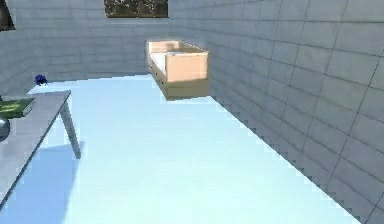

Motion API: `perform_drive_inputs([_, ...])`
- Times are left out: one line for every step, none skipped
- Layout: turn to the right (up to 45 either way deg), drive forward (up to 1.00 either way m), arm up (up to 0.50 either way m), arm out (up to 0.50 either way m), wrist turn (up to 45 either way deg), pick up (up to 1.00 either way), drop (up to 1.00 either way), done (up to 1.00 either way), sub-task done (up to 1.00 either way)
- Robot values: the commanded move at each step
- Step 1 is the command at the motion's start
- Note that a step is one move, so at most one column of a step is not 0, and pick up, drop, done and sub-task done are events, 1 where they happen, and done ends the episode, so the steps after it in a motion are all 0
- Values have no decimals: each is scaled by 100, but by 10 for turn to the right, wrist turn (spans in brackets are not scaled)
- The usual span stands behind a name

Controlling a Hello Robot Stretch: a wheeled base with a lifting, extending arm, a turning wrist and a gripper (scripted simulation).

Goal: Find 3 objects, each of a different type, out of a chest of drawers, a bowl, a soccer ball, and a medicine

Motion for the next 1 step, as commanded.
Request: perform_drive_inputs([0,25,0,0,0,0,0,0,0])
